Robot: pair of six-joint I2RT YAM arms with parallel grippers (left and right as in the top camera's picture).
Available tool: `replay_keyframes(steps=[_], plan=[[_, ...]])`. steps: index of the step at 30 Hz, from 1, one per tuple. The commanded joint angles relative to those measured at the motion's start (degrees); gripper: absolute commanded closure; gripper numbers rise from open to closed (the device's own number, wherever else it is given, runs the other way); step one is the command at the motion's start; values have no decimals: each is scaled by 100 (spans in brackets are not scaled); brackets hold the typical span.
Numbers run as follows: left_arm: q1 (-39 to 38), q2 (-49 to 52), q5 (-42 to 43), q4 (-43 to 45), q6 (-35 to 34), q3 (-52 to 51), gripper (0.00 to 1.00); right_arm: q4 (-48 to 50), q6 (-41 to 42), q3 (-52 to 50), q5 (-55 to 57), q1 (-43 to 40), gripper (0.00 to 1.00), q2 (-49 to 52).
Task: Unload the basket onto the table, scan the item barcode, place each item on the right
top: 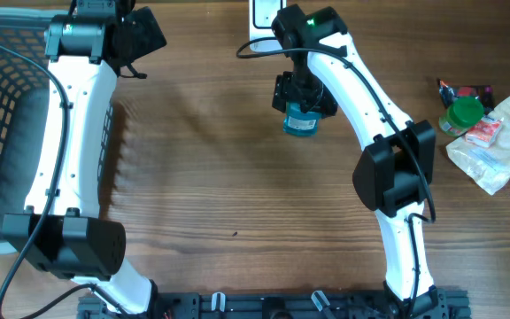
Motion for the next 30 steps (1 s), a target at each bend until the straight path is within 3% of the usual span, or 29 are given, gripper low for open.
replay_keyframes(steps=[1,11,17,21,25,30], plan=[[20,-63,50,-7,26,-26,0,-9,22,-22,-17,20,24,138],[20,-63,50,-22,24,-26,0,-35,-63,275,-256,20,28,133],[20,-63,50,-22,26,-26,0,501,-664,946,-249,9,29,122],[20,-63,50,-22,26,-26,0,1377,-1263,1222,-225,9,30,105],[20,-63,50,-22,26,-26,0,3215,-2424,1222,396,9,30,116],[20,-63,50,-22,26,-26,0,4516,-3237,1217,389,2,32,310]])
